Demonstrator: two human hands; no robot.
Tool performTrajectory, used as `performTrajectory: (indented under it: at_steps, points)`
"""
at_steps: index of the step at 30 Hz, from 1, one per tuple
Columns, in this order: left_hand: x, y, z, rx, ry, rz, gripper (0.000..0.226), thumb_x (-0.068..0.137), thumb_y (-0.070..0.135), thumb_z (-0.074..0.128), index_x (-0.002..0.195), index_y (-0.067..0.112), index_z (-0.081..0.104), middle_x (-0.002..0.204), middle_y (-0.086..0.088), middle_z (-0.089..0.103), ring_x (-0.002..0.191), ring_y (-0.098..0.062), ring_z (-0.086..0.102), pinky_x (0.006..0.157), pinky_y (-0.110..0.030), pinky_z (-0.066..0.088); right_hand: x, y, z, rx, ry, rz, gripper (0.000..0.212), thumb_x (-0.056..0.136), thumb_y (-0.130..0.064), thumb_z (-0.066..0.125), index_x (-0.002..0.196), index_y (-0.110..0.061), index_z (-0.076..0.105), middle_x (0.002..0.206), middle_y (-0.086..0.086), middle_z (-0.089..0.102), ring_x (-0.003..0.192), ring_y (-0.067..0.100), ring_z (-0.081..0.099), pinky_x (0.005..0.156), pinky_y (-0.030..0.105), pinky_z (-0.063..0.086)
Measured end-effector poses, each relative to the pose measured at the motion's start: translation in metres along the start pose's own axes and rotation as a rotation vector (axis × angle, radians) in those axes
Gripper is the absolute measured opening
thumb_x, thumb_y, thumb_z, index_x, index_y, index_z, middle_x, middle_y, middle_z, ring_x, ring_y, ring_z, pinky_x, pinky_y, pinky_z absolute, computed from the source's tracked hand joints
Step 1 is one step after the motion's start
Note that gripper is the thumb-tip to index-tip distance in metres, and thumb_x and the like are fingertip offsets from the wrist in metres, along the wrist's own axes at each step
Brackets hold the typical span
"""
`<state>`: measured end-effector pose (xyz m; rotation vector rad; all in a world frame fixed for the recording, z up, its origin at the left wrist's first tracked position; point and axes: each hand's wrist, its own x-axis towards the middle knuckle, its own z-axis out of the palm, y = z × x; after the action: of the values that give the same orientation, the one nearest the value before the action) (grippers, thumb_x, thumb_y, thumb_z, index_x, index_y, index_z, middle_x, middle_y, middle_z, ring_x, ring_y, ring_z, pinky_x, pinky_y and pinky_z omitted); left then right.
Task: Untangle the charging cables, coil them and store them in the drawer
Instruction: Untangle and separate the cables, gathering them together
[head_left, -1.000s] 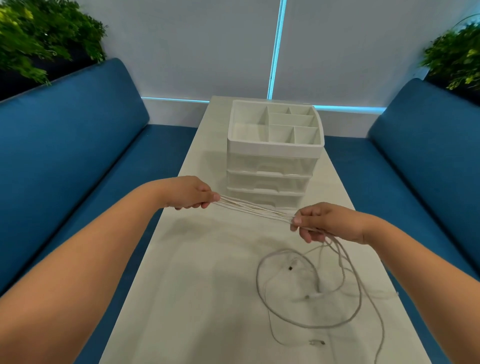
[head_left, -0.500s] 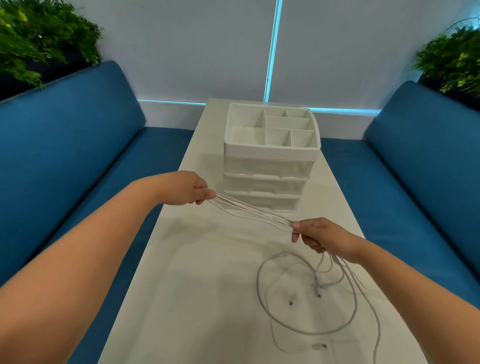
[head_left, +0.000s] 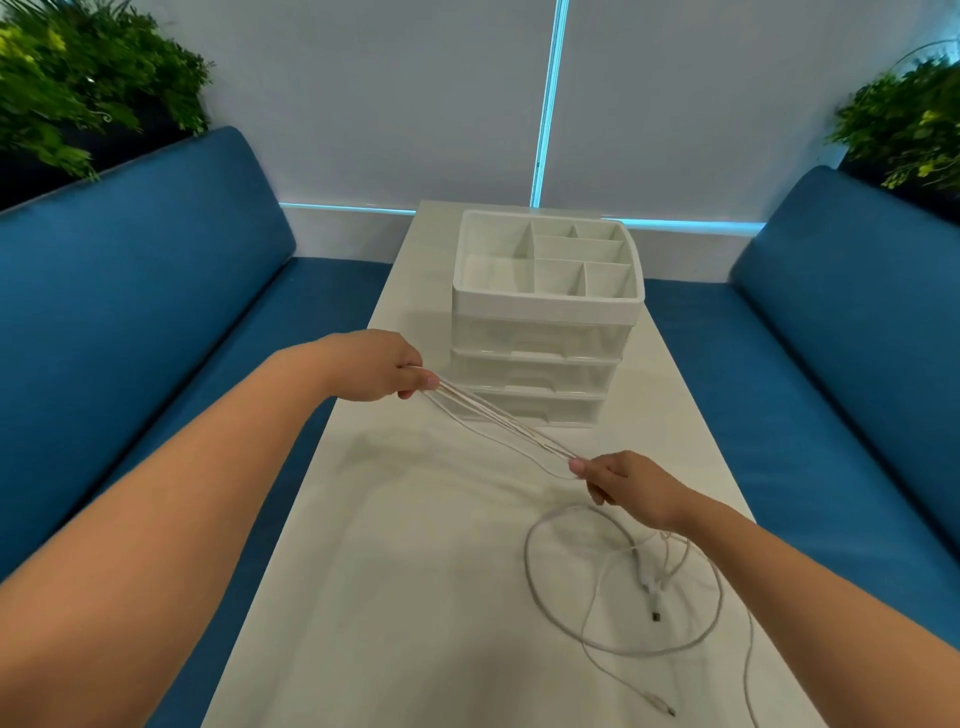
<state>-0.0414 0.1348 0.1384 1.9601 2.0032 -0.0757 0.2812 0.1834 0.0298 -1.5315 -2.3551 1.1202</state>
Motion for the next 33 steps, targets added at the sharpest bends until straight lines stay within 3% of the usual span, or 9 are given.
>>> performTrajectory:
  at_steps: [5, 10, 13, 16, 20, 22, 24, 28, 33]
  points:
    - [-0.004, -0.002, -0.007, -0.024, 0.017, 0.003, 0.046, 0.099, 0.057, 0.042, 0.08, 0.02, 0.062, 0.077, 0.001, 0.058, 0.069, -0.014, 0.051, 0.064, -0.028, 0.039, -0.003, 0.011, -0.003, 0.277, -0.064, -0.067, 0.039, 0.097, -0.047, 0.048, 0.077, -0.014, 0.057, 0.064, -0.004, 0.046, 0.06, 0.012, 0.039, 0.06, 0.021, 0.036]
    - [-0.003, 0.008, -0.002, -0.088, -0.022, 0.026, 0.046, 0.099, 0.055, 0.041, 0.081, 0.018, 0.06, 0.083, -0.004, 0.061, 0.069, -0.016, 0.05, 0.065, -0.027, 0.04, 0.0, 0.01, 0.0, -0.586, 0.233, -0.005, 0.045, 0.1, -0.057, 0.018, 0.081, -0.022, 0.039, 0.067, -0.006, 0.052, 0.062, 0.018, 0.049, 0.054, 0.031, 0.036]
    - [-0.003, 0.013, 0.002, -0.126, -0.05, 0.033, 0.047, 0.101, 0.055, 0.038, 0.082, 0.015, 0.057, 0.078, 0.0, 0.055, 0.067, -0.015, 0.047, 0.064, -0.026, 0.038, 0.002, 0.008, -0.002, -0.723, 0.281, 0.058, 0.045, 0.101, -0.054, 0.01, 0.097, -0.022, 0.041, 0.077, -0.004, 0.056, 0.068, 0.021, 0.054, 0.057, 0.032, 0.04]
    - [-0.004, 0.017, 0.008, -0.145, -0.073, 0.042, 0.047, 0.101, 0.055, 0.037, 0.082, 0.016, 0.055, 0.078, 0.002, 0.053, 0.067, -0.014, 0.045, 0.064, -0.026, 0.037, 0.007, 0.015, -0.003, -0.79, 0.106, 0.043, 0.041, 0.105, -0.046, 0.016, 0.112, -0.02, 0.046, 0.094, 0.002, 0.062, 0.083, 0.025, 0.06, 0.07, 0.033, 0.042]
    - [-0.004, 0.022, 0.016, -0.043, -0.111, 0.071, 0.044, 0.103, 0.052, 0.034, 0.08, 0.019, 0.053, 0.083, 0.003, 0.055, 0.071, -0.012, 0.048, 0.065, -0.026, 0.037, 0.01, 0.012, -0.007, -0.503, -0.187, 0.078, 0.033, 0.098, -0.051, 0.043, 0.105, -0.02, 0.052, 0.117, 0.003, 0.062, 0.103, 0.024, 0.056, 0.087, 0.034, 0.041]
    - [-0.005, 0.023, 0.016, -0.01, -0.109, 0.092, 0.044, 0.103, 0.053, 0.034, 0.079, 0.021, 0.052, 0.085, 0.003, 0.057, 0.073, -0.011, 0.049, 0.065, -0.025, 0.036, 0.012, -0.006, -0.01, -0.404, -0.216, -0.017, 0.063, 0.088, -0.05, 0.063, 0.14, -0.021, 0.041, 0.141, -0.001, 0.05, 0.126, 0.022, 0.05, 0.106, 0.036, 0.037]
    - [-0.005, 0.029, 0.015, 0.014, -0.106, 0.127, 0.043, 0.103, 0.052, 0.033, 0.078, 0.023, 0.052, 0.084, 0.004, 0.056, 0.071, -0.01, 0.048, 0.063, -0.025, 0.035, 0.014, -0.044, -0.01, -0.214, -0.172, -0.145, 0.087, 0.081, -0.051, 0.071, 0.151, -0.025, 0.026, 0.148, -0.003, 0.044, 0.133, 0.017, 0.045, 0.111, 0.034, 0.035]
    - [-0.006, 0.042, 0.01, -0.023, -0.053, 0.239, 0.036, 0.102, 0.049, 0.039, 0.078, 0.029, 0.057, 0.081, 0.009, 0.06, 0.075, -0.009, 0.053, 0.064, -0.023, 0.038, 0.018, -0.112, -0.003, 0.117, -0.171, -0.347, 0.043, 0.083, -0.043, 0.073, 0.118, -0.02, 0.062, 0.104, -0.002, 0.069, 0.095, 0.015, 0.065, 0.092, 0.036, 0.051]
    - [-0.014, 0.033, 0.003, -0.162, -0.01, 0.25, 0.04, 0.1, 0.05, 0.045, 0.07, 0.027, 0.059, 0.069, 0.008, 0.053, 0.065, -0.009, 0.047, 0.06, -0.022, 0.037, 0.013, -0.126, 0.004, 0.432, -0.222, -0.361, 0.021, 0.094, -0.023, 0.063, 0.1, -0.003, 0.068, 0.074, 0.011, 0.068, 0.057, 0.02, 0.061, 0.056, 0.027, 0.052]
